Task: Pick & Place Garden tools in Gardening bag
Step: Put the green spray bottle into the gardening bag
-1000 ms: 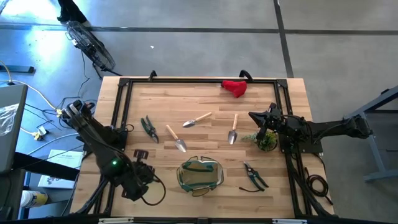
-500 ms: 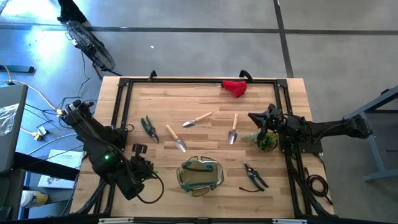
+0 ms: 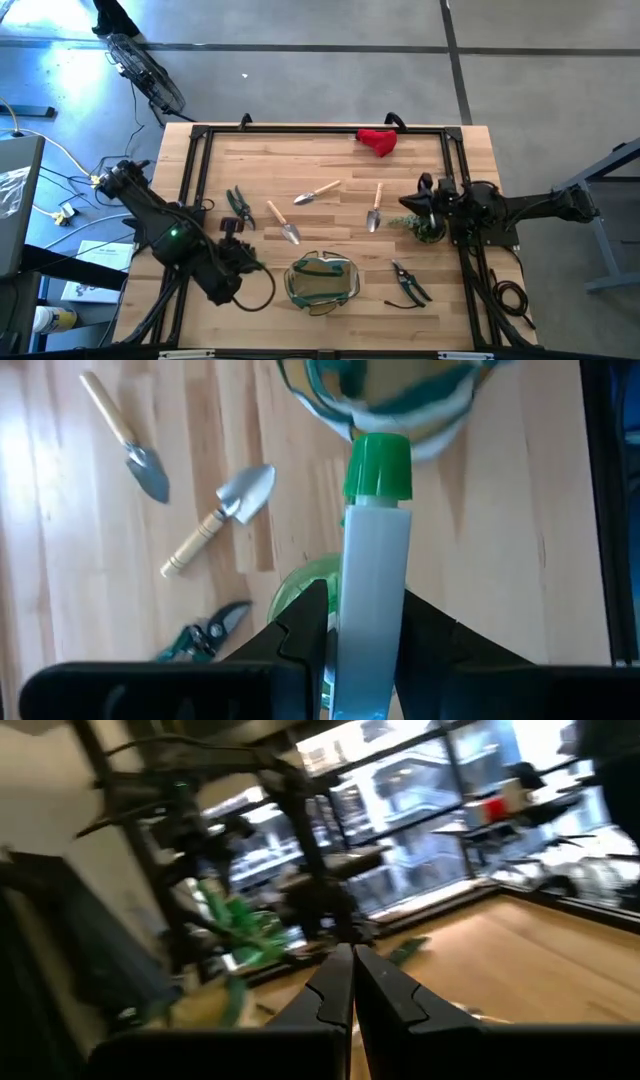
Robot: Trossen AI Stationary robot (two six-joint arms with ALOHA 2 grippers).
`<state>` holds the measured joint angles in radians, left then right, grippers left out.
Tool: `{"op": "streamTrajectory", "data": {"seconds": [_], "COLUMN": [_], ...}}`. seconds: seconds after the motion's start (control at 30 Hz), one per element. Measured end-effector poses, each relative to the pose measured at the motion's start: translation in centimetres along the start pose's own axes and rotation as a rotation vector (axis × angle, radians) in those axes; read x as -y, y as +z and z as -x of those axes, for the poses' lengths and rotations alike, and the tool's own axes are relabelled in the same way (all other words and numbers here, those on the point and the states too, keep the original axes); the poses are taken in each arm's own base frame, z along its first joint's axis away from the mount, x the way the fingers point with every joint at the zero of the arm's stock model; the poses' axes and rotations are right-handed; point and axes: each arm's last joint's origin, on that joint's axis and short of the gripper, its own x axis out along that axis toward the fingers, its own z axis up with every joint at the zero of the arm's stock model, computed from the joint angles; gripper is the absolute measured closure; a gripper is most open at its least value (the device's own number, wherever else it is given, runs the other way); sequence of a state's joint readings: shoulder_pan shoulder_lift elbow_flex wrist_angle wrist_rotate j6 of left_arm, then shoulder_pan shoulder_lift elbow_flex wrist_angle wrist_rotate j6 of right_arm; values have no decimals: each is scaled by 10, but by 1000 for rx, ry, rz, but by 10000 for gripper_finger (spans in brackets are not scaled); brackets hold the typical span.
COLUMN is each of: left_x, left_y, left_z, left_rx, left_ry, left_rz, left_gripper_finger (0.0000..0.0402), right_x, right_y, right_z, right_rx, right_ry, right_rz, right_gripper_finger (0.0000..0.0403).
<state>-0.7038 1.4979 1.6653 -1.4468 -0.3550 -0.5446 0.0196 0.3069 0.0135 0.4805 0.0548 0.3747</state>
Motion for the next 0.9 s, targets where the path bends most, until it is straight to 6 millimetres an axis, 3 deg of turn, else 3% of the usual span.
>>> {"op": "streamTrajectory", "data": {"seconds": [0.23, 0.5, 0.7, 0.9], "left_x": [-11, -17, -12, -10], "left_y": [16, 39, 53, 60], "left_z": [30, 71, 77, 72], "left_rx": [147, 431, 570, 595], "left_ry": [-11, -106, -154, -117], "left_rz": [79, 214, 248, 253], "left_gripper_finger": [324, 324, 324, 324], "right_x": [-5, -14, -20, -22], "right_y": [5, 3, 1, -1], "right_z": [0, 1, 2, 3], "right_rx": [23, -6, -19, -27], "right_ry": [108, 198, 248, 273], "right_rz": [-96, -132, -69, -50], "right_gripper_finger": [400, 400, 400, 400]}}
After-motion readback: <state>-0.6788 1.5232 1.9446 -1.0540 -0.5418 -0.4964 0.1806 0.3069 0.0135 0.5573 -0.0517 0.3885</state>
